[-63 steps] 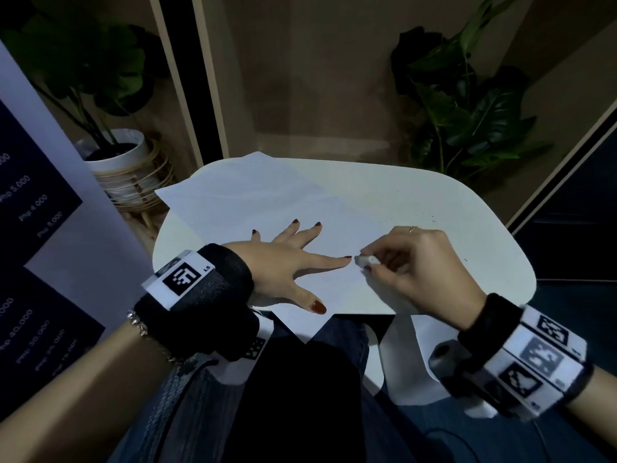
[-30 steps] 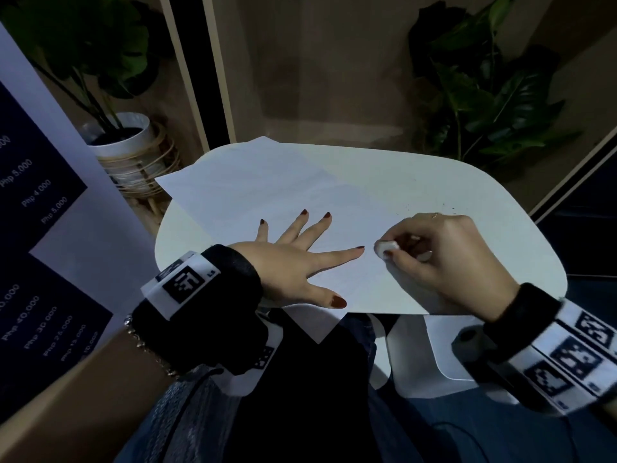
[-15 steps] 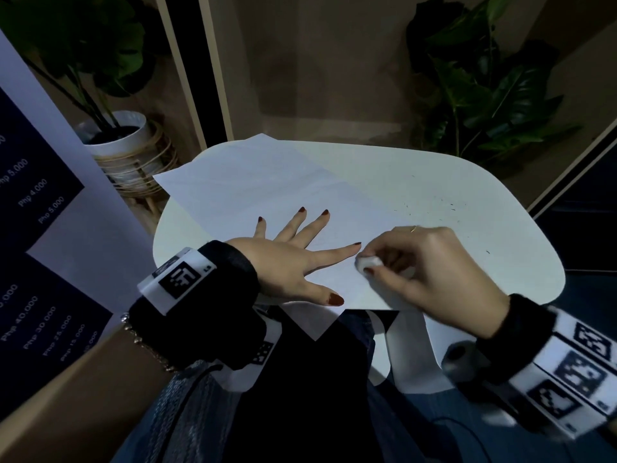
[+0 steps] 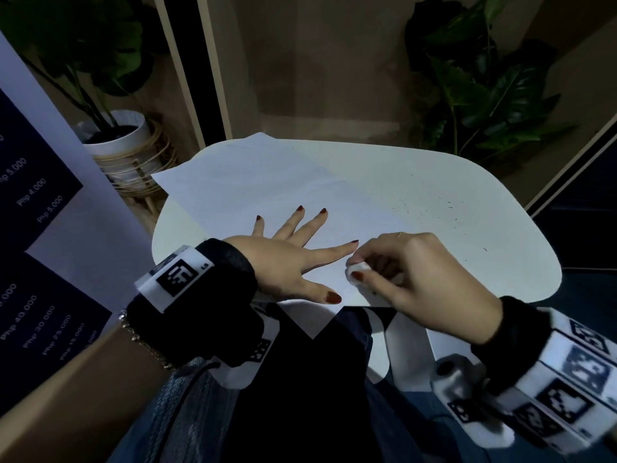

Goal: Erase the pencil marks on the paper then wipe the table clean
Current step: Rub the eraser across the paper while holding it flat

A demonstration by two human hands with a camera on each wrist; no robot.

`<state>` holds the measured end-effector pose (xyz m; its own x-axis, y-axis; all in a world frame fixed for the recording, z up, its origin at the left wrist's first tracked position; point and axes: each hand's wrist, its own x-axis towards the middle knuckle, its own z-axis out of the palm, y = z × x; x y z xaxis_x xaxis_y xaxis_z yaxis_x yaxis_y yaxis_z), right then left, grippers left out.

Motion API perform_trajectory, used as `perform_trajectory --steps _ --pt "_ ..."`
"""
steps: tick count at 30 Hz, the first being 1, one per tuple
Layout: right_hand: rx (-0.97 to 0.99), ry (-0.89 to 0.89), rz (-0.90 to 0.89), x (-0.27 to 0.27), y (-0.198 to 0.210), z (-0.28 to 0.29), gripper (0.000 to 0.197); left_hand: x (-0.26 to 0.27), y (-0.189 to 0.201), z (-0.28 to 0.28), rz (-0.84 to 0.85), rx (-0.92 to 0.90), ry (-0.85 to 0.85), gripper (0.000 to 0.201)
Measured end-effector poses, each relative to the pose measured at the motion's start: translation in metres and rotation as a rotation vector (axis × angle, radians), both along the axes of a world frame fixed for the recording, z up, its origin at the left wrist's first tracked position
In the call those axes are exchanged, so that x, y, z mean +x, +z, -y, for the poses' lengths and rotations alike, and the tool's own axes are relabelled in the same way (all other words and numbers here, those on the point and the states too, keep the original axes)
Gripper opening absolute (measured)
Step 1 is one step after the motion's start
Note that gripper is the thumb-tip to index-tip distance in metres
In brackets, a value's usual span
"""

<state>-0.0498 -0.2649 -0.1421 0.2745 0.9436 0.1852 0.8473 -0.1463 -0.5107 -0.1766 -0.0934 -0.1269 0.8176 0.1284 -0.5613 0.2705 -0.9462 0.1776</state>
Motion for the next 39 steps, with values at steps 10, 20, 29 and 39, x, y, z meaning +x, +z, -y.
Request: perform_trajectory --steps 10,20,29,39 --pt "0.02 -0.043 -0.019 0.007 -0.001 0.0 0.013 0.0 0.001 0.0 -0.011 -0.012 0.009 0.078" --pt "0.07 -0.118 0.019 0.014 -0.004 -0.002 0.016 -0.001 0.0 0.0 -0.006 -0.006 0.012 0.078" --pt "0.052 -0.211 0.076 0.025 0.0 -0.002 0.02 -0.003 0.0 -0.001 -0.006 -0.006 0.007 0.078" --pt "0.062 -0.171 0.026 0.018 -0.003 -0.004 0.019 -0.003 0.0 0.0 -0.007 0.0 0.01 0.079"
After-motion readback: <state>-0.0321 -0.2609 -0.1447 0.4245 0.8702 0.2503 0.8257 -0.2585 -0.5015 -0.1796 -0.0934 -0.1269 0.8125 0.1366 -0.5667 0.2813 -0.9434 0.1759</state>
